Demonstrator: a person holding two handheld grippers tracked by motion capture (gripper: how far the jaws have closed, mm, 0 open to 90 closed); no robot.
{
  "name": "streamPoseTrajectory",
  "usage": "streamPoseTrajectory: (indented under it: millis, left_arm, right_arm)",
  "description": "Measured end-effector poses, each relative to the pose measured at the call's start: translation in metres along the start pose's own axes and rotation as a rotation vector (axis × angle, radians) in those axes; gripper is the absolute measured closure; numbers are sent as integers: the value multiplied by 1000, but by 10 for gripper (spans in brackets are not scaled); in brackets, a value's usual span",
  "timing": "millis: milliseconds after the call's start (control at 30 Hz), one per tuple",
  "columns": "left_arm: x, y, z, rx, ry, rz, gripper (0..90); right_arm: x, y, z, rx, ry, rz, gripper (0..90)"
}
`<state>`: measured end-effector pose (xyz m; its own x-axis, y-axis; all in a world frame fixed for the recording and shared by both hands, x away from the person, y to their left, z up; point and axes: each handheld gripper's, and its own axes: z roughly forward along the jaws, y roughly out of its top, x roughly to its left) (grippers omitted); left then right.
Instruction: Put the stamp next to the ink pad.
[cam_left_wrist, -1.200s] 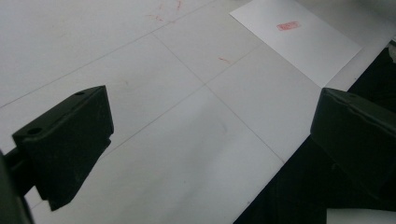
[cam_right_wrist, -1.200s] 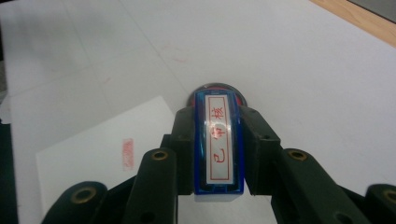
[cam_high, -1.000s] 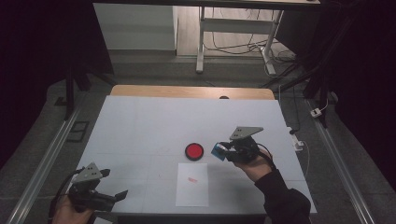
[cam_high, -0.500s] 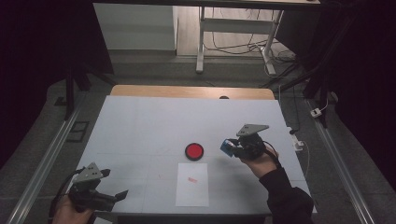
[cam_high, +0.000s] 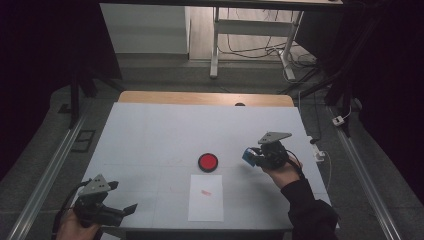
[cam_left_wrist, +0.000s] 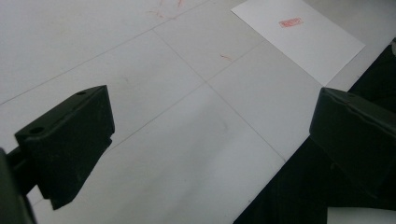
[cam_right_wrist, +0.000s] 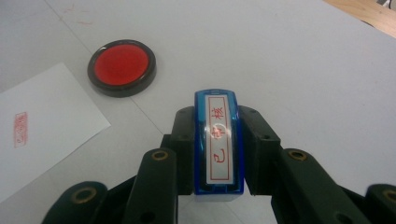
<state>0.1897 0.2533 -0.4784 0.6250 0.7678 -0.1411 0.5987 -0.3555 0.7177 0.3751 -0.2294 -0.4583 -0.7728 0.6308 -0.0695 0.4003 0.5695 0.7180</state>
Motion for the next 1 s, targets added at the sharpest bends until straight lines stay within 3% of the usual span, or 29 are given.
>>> streamPoseTrajectory:
  millis: [1000]
  left_arm:
    - [0, 0, 1, 6, 2, -2, 6]
  right_arm:
    - [-2, -14, 25, 96, 25, 10, 679]
